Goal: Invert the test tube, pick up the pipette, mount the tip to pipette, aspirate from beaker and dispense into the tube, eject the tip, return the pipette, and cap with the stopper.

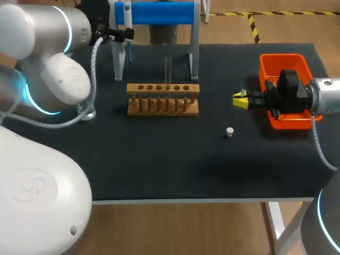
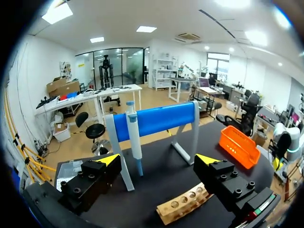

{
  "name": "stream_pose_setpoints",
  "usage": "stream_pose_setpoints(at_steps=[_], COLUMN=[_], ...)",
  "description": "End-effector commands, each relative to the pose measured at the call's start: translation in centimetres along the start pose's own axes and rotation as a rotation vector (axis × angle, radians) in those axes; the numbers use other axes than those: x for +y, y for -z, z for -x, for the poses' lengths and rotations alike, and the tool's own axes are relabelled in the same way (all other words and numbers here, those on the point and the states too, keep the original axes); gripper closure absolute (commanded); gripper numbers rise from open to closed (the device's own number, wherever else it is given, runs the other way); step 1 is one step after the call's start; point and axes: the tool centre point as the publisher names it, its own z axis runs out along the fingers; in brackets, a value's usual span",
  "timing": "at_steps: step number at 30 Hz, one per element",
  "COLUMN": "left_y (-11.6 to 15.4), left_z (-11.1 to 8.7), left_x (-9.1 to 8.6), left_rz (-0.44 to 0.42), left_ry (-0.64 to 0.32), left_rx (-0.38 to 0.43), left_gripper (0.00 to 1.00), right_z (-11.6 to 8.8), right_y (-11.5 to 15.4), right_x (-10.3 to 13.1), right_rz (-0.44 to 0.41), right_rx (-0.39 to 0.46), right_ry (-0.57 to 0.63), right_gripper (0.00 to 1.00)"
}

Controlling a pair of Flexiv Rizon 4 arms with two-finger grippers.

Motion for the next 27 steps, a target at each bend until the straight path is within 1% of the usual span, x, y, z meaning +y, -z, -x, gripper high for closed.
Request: stream_pose_setpoints(at_steps=[1,8,11,12,15,18,27], left_y=[-1.3,-2.0,-2.3,-2.3,-2.5,-2.7,-3.6], left_z=[-0.5,-0.9,-1.1,-1.2,-1.2,-1.0,-0.3], left_x=[0.1,-0.2,-0.4,-0.5,-0.7,-0.7,-0.9], left_rz=[-0.016,-0.039,-0.048,-0.063,-0.072,-0.088,-0.124], left_ry=[0.007,0.025,0.011,0.023,0.030,0.052,0.071], left_rx=[-0.089,-0.130,-0.159,-0.162,-0.188,-0.209,-0.258], left_gripper=[0.00,0.00,0.00,0.00,0.00,0.00,0.00], right_z=[-0.1,-0.1,-0.1,-0.1,-0.1,-0.1,-0.1], right_y=[0.1,0.1,0.1,0.1,0.1,0.1,0.1], right_x=[0.1,0.1,0.1,0.1,0.1,0.1,0.1], right_rz=[-0.003,-0.003,-0.003,-0.003,-0.003,-0.003,-0.003], right_rx=[-0.001,-0.001,-0.001,-0.001,-0.001,-0.001,-0.001], right_ry=[0.000,0.000,0.000,0.000,0.000,0.000,0.000], right_gripper=[1.00,1.00,1.00,1.00,1.00,1.00,1.00])
